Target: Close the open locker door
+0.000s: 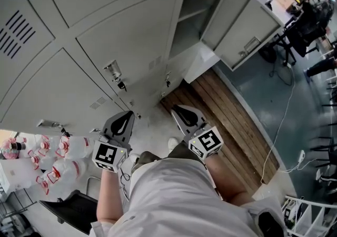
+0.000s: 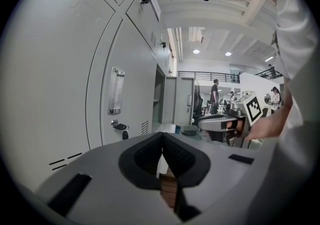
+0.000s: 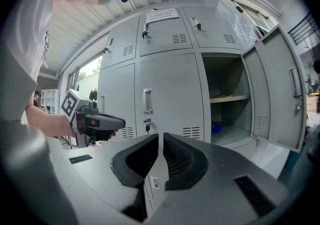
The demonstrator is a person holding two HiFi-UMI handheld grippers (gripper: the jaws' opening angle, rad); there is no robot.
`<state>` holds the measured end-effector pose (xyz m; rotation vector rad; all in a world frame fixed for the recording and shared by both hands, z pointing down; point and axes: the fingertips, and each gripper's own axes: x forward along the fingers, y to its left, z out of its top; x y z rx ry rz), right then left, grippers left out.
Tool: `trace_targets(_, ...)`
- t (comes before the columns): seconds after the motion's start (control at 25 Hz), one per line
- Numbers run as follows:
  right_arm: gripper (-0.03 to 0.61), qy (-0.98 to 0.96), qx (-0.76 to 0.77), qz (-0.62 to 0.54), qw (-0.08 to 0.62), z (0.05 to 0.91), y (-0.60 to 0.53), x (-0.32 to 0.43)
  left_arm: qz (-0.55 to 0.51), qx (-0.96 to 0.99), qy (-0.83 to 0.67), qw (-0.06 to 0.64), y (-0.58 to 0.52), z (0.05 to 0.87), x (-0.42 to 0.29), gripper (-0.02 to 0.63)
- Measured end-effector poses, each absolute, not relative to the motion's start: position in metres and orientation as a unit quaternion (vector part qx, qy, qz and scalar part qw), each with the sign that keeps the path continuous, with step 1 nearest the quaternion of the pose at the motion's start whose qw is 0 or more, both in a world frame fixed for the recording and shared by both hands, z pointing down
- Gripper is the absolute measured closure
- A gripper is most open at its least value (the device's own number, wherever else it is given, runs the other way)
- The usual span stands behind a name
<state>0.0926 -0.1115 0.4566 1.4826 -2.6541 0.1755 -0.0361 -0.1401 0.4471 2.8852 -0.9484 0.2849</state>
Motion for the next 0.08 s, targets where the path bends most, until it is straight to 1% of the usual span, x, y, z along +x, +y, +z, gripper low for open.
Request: trace_targets(0.08,0.541,-0.871,0.485,0.058,0.048,0.4567,-0.1118,0.0944,0.094,0.944,-0.312,0.046,-0.1393,0.4473,-0.0347,0.614)
